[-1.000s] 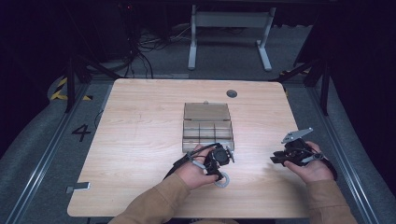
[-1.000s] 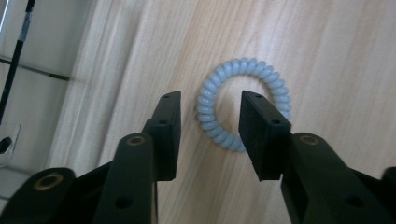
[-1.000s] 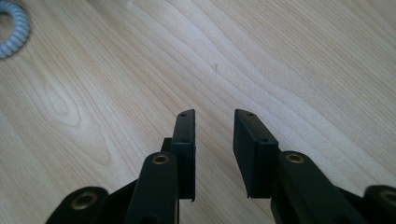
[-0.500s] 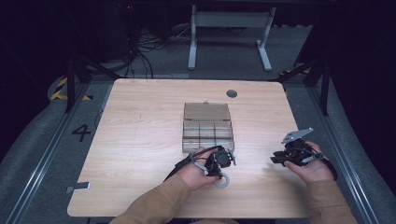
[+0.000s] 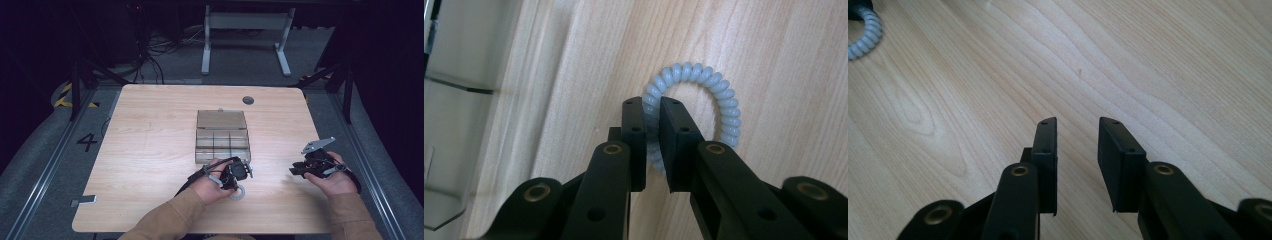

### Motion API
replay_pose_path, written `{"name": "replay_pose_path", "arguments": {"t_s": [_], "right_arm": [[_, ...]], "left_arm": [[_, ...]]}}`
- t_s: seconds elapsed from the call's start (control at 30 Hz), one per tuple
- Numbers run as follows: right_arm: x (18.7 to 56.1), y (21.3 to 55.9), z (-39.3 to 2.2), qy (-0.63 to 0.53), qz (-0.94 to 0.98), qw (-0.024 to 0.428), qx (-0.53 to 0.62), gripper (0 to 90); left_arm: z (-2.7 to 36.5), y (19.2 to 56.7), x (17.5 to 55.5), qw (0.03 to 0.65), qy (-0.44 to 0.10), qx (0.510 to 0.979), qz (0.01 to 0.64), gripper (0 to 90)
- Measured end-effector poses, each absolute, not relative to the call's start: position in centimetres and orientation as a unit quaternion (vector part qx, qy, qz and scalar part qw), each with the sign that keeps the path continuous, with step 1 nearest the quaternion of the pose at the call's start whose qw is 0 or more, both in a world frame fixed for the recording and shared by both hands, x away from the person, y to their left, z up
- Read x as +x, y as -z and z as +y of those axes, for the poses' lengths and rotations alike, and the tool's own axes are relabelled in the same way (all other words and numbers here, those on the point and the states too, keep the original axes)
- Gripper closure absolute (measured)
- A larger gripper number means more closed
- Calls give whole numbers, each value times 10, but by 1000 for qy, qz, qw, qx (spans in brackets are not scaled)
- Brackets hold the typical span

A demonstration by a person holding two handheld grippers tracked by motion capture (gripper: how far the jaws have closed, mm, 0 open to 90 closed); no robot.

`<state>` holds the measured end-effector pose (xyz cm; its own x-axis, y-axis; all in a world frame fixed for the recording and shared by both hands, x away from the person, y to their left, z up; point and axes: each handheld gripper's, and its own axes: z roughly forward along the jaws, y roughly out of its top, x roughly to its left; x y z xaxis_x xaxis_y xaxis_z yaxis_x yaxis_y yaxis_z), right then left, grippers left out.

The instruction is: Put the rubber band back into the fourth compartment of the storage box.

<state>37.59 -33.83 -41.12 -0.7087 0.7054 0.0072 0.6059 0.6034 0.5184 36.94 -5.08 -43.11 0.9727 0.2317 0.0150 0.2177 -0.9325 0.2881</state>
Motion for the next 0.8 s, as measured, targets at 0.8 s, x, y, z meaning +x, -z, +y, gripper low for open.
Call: {"name": "replay_pose_path", "arguments": {"t_s": [0.8], "right_arm": [[375,414,-338,-249,890,96,370,703]], "left_arm": [[-27,393,368,171,-23,978,116,823]]}}
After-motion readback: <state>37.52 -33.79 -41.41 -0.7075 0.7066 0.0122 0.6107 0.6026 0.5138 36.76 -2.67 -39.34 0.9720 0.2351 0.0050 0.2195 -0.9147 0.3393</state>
